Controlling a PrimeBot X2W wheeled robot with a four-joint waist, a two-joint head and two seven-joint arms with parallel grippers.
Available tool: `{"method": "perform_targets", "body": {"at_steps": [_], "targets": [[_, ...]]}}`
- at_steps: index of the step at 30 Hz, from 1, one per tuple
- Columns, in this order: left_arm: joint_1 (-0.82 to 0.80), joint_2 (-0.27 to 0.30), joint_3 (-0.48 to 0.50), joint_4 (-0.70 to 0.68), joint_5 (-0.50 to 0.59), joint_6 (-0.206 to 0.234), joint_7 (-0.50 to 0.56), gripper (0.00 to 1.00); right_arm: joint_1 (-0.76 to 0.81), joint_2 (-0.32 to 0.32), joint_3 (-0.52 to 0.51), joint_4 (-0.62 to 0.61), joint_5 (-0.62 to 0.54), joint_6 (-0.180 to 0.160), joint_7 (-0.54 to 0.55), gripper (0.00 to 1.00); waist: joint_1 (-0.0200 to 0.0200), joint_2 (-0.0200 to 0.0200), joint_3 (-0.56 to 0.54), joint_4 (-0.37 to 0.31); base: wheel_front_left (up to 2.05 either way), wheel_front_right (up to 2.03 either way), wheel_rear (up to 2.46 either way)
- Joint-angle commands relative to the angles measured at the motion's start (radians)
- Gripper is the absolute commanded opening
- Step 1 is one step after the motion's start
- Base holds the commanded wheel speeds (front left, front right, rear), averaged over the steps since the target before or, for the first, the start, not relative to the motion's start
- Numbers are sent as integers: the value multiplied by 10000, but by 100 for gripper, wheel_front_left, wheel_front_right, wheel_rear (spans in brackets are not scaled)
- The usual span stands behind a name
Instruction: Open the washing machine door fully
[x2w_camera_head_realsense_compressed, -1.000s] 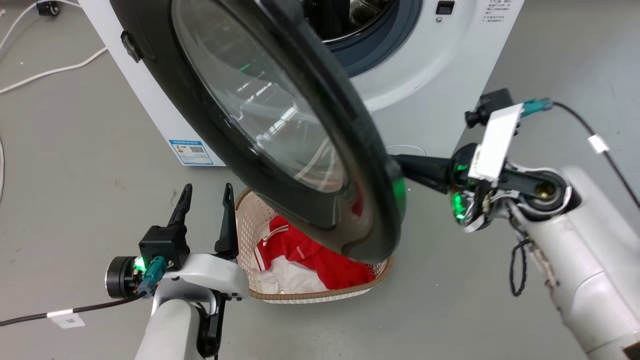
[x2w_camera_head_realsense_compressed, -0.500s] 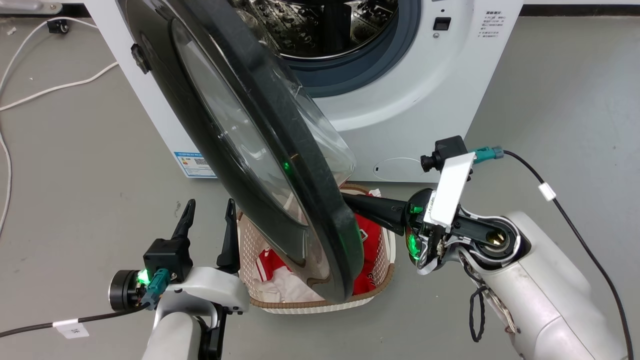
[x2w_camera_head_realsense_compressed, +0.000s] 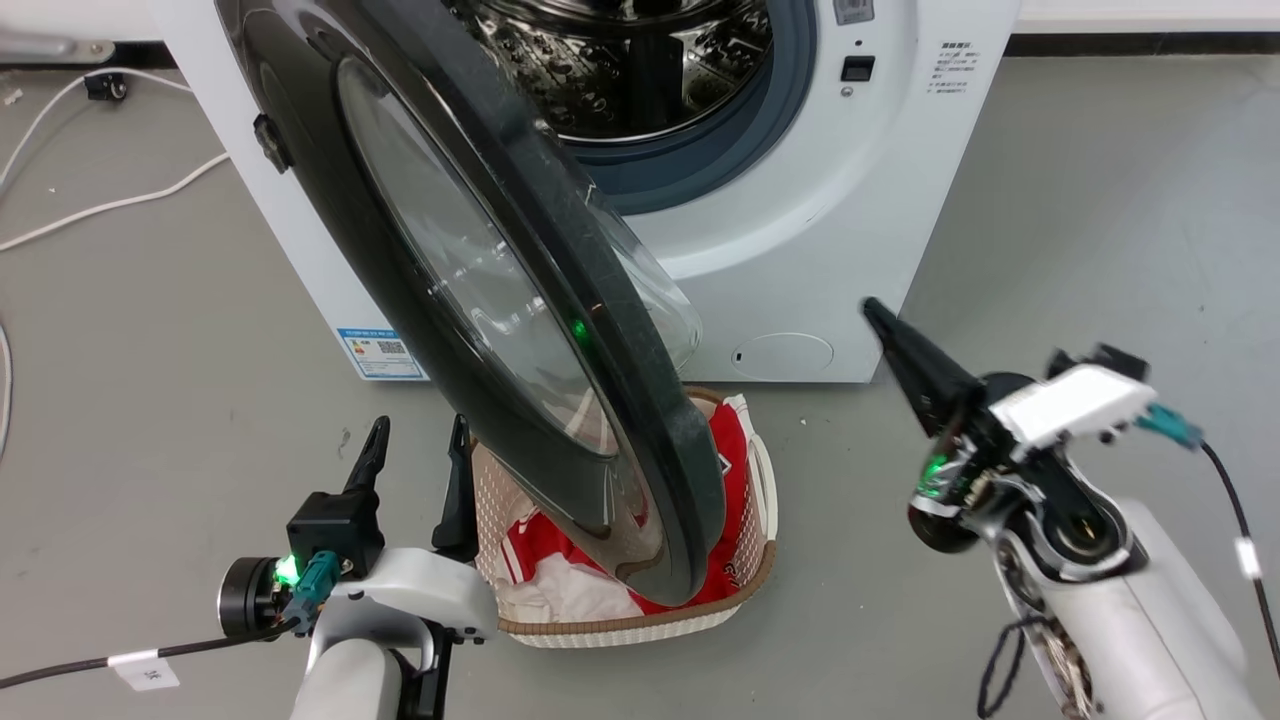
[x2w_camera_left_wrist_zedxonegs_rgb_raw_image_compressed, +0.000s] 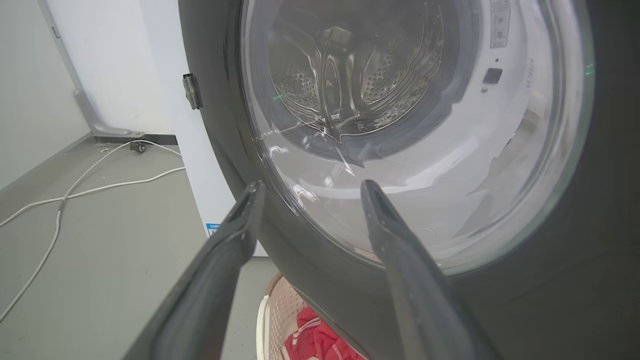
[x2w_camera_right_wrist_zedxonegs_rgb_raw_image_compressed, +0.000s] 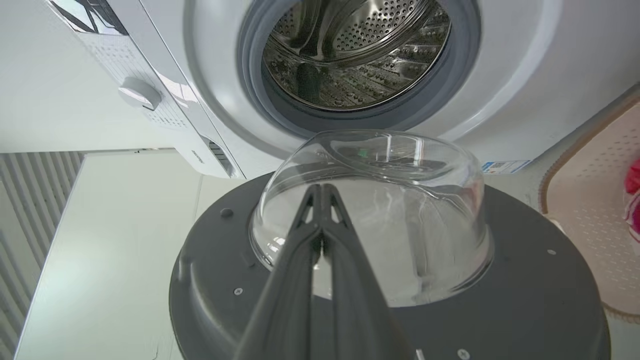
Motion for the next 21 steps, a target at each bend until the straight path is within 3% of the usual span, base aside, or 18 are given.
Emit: {"method": "perform_targets", "body": {"at_steps": [1,9,11,12,13,18,21], "targets": [[102,-2,25,8,2,11,-23,100,400,-43,-323,-204,147,0,-334,0,1,0,-69,-44,0,0,0],[232,-2,91,34,-37,29,-23,100,2232,-402,-1596,-1482,-782,0,-2501,0,1,0,-300,-102,0,0,0],[282,0,136,41,-39,32,-23,100,2732,-507,-1787,-1739,-1263,0,-3173,45,1,0,-392,-125,0,0,0],[325,-2,154,36,-47,41,-23,100,2970,-566,-1817,-1853,-1528,0,-3462,93,1,0,-445,-137,0,0,0],[376,-2,172,33,-53,53,-23,100,3180,-605,-1844,-1968,-1780,0,-3749,100,1,0,-490,-145,0,0,0],[603,-4,287,-4,-66,73,-23,100,3881,-921,-1894,-2271,-3475,0,-4619,100,1,0,-712,-217,0,0,0],[736,1,347,-14,-80,78,-23,100,4073,-1103,-2141,-2275,-5116,0,-4801,100,1,0,-833,-246,0,0,0]]}}
